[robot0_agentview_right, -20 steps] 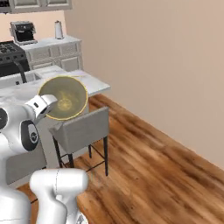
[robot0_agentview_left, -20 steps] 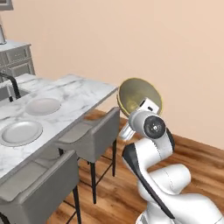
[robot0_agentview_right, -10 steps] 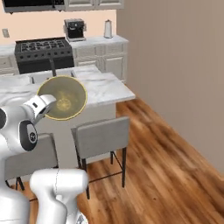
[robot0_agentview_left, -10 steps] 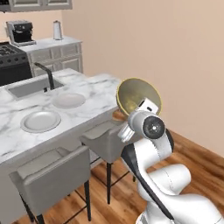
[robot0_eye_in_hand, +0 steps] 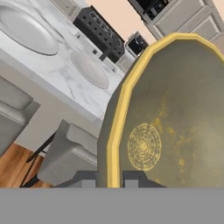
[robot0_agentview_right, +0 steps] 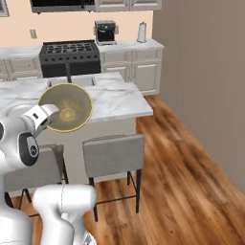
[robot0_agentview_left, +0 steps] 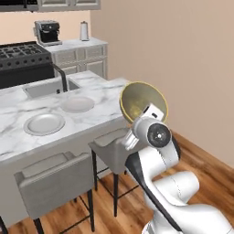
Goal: Move the bowls from the cabinet to the plates on the dining table.
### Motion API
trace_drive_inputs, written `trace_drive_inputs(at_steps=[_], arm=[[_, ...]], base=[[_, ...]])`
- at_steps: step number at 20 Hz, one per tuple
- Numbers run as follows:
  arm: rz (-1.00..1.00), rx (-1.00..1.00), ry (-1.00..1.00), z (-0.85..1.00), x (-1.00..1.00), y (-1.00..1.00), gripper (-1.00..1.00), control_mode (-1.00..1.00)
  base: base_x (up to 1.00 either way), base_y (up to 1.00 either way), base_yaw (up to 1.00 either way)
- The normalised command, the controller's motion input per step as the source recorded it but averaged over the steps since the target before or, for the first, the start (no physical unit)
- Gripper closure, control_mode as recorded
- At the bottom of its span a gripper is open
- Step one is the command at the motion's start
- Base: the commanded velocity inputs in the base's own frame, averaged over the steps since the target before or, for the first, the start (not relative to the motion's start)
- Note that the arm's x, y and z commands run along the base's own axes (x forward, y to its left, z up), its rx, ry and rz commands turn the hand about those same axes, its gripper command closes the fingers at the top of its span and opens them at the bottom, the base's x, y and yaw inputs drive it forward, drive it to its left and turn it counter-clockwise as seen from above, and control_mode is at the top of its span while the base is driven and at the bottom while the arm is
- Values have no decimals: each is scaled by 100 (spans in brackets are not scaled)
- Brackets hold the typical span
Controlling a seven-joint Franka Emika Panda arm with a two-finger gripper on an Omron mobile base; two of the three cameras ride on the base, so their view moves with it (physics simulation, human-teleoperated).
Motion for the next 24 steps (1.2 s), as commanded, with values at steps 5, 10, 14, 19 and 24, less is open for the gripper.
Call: trace_drive_inputs(at_steps=[5, 10, 14, 19, 24], arm=[[0, 0, 0, 0, 0, 0, 100, 100], [0, 0, 0, 0, 0, 0, 100, 100], [0, 0, 0, 0, 0, 0, 100, 100], [0, 0, 0, 0, 0, 0, 100, 100], [0, 0, 0, 0, 0, 0, 100, 100]], base=[[42, -39, 18], [59, -29, 7], [50, -2, 6], [55, 0, 6], [47, 0, 5]])
